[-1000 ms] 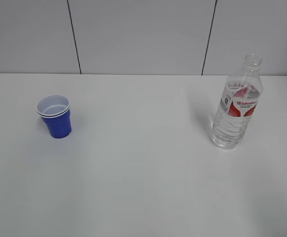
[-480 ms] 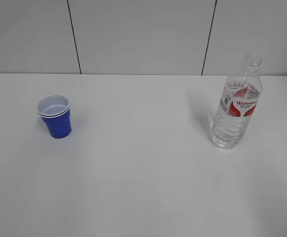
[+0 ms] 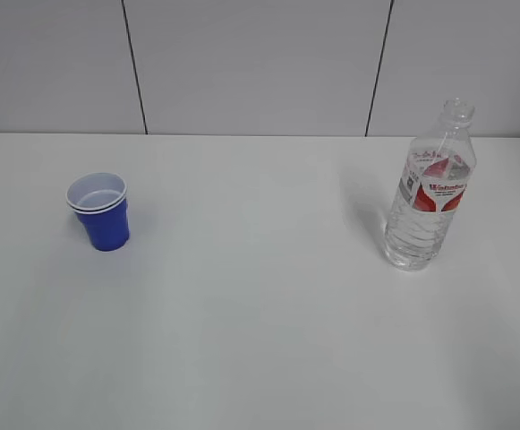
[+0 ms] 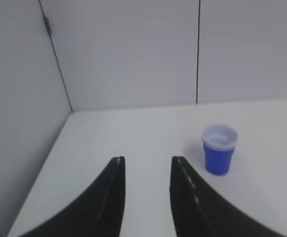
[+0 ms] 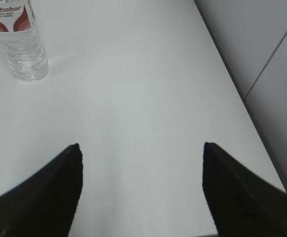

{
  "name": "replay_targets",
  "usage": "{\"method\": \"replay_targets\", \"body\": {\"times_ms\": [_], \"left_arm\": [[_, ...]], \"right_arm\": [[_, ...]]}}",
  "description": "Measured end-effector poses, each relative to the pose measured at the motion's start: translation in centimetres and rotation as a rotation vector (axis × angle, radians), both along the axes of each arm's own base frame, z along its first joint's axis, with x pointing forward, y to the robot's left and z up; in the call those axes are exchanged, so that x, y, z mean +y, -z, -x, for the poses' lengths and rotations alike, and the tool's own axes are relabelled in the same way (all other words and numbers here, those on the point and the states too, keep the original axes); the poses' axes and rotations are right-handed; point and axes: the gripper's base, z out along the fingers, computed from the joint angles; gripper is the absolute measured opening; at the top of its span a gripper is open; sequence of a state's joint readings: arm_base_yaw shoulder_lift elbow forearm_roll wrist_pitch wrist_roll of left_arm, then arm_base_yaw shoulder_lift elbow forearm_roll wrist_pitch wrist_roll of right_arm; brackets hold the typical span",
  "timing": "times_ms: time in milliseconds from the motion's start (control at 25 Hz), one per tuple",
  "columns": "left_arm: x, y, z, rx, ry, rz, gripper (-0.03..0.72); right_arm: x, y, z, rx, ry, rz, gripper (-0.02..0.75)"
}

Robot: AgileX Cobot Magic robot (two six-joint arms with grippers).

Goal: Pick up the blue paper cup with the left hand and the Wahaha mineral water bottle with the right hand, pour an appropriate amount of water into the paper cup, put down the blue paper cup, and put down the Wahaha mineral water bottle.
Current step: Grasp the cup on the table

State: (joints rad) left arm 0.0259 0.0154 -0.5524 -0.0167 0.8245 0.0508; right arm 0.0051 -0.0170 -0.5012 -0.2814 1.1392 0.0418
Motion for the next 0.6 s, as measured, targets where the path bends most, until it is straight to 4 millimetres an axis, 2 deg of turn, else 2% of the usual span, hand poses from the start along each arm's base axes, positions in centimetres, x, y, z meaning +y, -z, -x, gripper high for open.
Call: {"method": "replay_targets", "body": {"times_ms": [160,280,360,440,600], "left_arm": [[0.0,-1.4,-0.3,-0.153,0.004,-0.010,0.242],[0.0,-2.0,-0.8,-0.195,0.013,-0.012,0.244],[0.0,-2.2,-1.9,-0.169,0.024,-0.010,0.257],[0.0,-2.2,-3.1,-0.128,0.030,-0.009,0.291],[0.0,-2.1,-5.5,-0.057,0.034,-0.010,0.424]], "right_arm": [[0.1,-1.0,-0.2,-0.090,-0.021,0.009,0.568],[0.6,-2.4,-0.7,-0.256,-0.078,-0.002,0.568],[1.0,-3.4,-1.0,-0.368,-0.112,-0.007,0.568],[1.2,-4.5,-1.1,-0.483,-0.137,0.004,0.568],[1.4,-6.0,-2.4,-0.594,-0.172,0.024,0.568]]}}
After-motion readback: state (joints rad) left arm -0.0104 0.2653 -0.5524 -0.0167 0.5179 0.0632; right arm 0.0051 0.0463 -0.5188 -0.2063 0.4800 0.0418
